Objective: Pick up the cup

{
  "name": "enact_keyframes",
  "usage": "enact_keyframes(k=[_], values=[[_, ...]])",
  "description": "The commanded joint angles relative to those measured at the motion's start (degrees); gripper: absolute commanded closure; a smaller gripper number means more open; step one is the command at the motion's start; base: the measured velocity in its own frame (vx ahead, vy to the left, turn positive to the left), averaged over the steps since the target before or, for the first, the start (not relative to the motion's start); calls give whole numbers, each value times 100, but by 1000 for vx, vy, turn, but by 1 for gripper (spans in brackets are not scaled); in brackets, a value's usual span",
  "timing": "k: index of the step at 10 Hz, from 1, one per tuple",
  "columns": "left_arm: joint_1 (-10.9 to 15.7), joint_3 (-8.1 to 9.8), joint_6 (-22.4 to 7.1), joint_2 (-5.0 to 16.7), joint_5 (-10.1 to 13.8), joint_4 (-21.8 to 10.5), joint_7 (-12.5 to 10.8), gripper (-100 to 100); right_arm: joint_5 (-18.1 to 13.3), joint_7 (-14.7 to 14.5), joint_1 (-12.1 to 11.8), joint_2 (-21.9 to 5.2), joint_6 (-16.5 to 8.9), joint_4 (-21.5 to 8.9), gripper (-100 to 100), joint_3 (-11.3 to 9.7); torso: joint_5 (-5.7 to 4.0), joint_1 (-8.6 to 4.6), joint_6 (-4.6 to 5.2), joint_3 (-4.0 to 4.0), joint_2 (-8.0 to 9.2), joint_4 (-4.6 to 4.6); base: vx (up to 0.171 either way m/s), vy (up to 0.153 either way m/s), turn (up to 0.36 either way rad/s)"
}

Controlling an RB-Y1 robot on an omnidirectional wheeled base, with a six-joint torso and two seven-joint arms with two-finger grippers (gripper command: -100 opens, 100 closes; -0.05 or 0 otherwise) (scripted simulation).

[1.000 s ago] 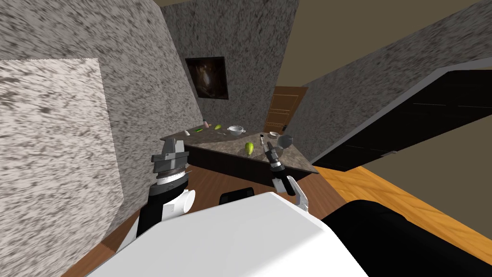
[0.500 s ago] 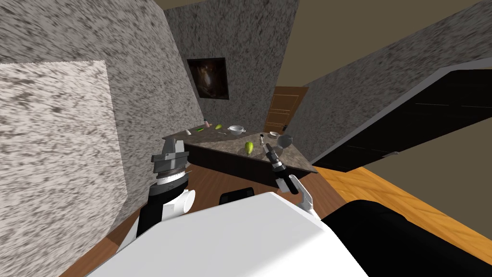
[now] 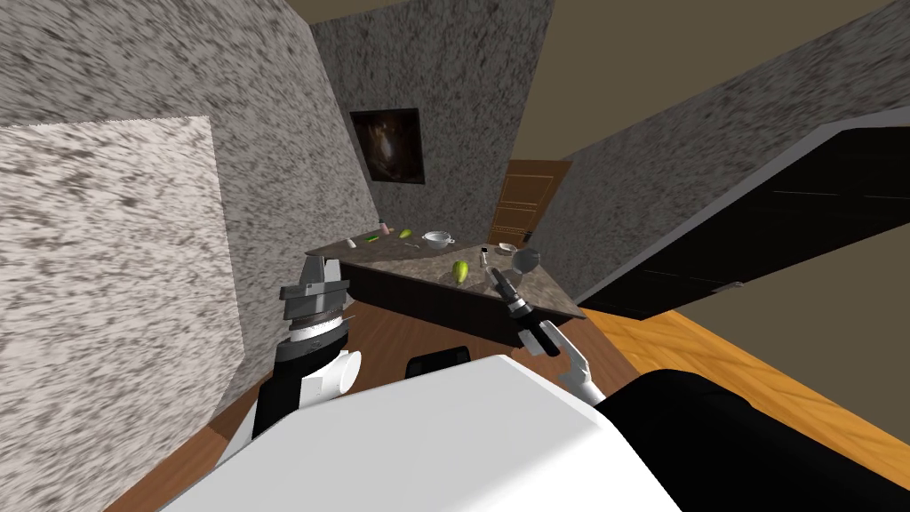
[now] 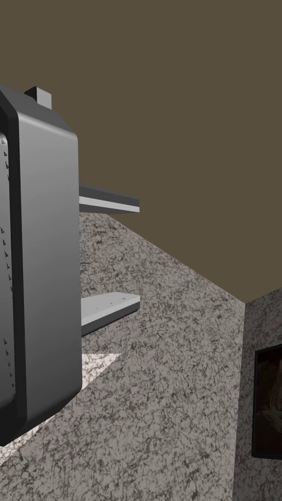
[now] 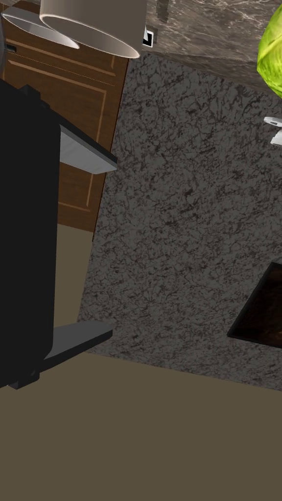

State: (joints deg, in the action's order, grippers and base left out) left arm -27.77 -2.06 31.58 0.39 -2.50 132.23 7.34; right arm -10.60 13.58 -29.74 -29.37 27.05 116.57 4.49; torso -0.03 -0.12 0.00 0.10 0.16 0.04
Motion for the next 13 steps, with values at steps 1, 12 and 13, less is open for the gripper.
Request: enact_keyframes(k=[1, 12, 13], values=[[0, 0, 0, 0, 0, 0, 0, 0, -22, 40, 8, -265, 13, -91, -100, 23, 0, 0, 0, 0, 0, 0, -37, -18, 21], [0, 0, 0, 0, 0, 0, 0, 0, -319, 398, -133, -2192, 160, -1012, -100, 326, 1, 7, 0, -5, -9, -1, -34, -12, 35], [0, 0, 0, 0, 0, 0, 0, 0, -319, 398, -133, -2367, 160, -1012, -100, 326, 1, 7, 0, -4, -8, -1, -22, -8, 29]])
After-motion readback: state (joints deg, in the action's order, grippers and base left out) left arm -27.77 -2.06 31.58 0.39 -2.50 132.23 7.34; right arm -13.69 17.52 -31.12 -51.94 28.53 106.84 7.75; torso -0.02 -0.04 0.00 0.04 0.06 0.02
